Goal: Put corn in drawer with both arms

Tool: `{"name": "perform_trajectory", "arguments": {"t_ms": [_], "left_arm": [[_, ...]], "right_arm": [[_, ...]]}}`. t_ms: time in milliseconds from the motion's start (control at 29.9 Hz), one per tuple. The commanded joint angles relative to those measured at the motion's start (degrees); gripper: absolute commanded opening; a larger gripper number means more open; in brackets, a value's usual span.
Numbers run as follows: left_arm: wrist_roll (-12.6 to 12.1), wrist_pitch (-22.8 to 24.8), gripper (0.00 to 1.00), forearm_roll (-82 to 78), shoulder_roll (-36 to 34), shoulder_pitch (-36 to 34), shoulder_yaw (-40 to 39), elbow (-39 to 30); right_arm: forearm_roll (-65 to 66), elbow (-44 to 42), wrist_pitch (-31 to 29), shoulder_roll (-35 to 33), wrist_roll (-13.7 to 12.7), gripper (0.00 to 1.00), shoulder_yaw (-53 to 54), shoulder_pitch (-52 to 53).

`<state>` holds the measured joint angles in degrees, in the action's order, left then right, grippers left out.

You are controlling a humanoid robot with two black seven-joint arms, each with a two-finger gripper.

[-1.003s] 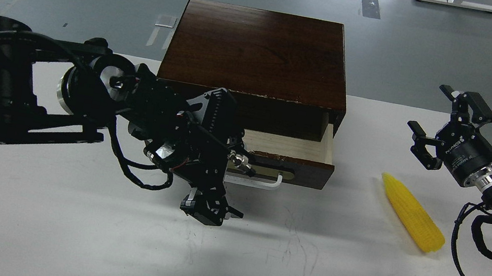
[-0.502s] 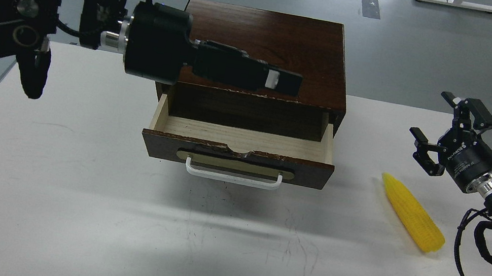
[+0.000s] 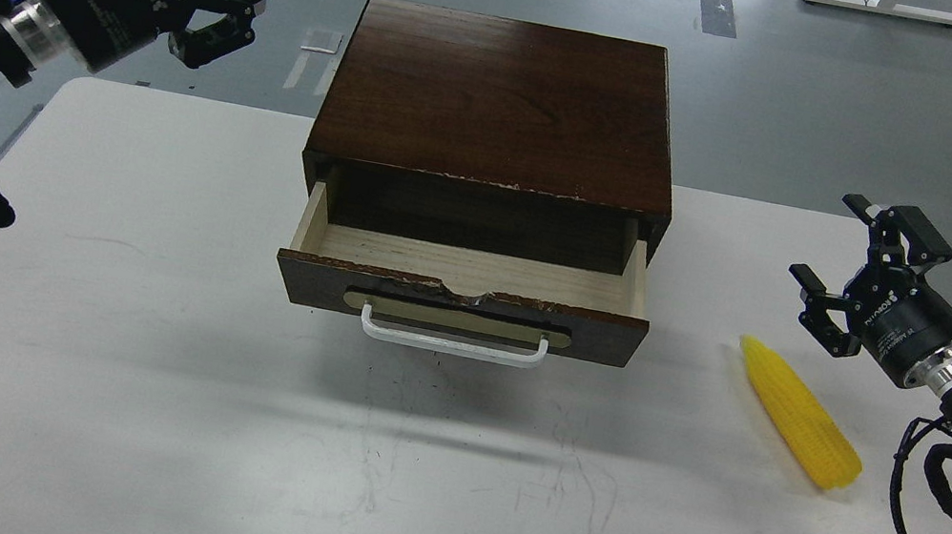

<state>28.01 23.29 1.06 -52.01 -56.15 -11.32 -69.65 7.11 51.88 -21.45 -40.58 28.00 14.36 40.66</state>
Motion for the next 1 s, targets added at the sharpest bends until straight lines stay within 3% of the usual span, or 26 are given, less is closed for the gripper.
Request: {"name": "perform_trajectory", "arguments": {"t_ms": [0, 167, 401, 535, 635, 970], "left_arm": [[-0.01, 4.12, 0.98, 2.01, 1.20, 5.52, -2.12, 3.99], [-0.01, 4.71, 0.98, 1.75, 2.34, 9.30, -6.34, 4.88], [-0.01, 4.71, 0.98, 1.31, 3.40, 9.39, -6.52, 4.44], [-0.01, 4.71, 0.98, 1.31, 3.58, 9.48, -6.61, 4.26], [-0.01, 4.71, 0.98, 1.31, 3.49, 9.48, -6.61, 4.17], [-0.01, 4.71, 0.98, 1.31, 3.67, 9.57, -7.13, 4.09]], "right_arm": [[10.97, 0.77, 0.01, -3.62, 0.00, 1.00, -0.21, 0.65], [33.34, 2.87, 0.01, -11.26, 0.00, 1.00, -0.30, 1.09], [59.32, 3.05, 1.76, -14.00, 0.00, 1.00, -0.38, 0.74], [71.35, 2.35, 8.68, -13.91, 0.00, 1.00, -4.75, 0.55], [72.43, 2.35, 13.10, -13.04, 0.00, 1.00, -9.25, 1.87], [72.43, 2.61, 13.63, -7.24, 0.00, 1.00, -11.37, 2.93]]}}
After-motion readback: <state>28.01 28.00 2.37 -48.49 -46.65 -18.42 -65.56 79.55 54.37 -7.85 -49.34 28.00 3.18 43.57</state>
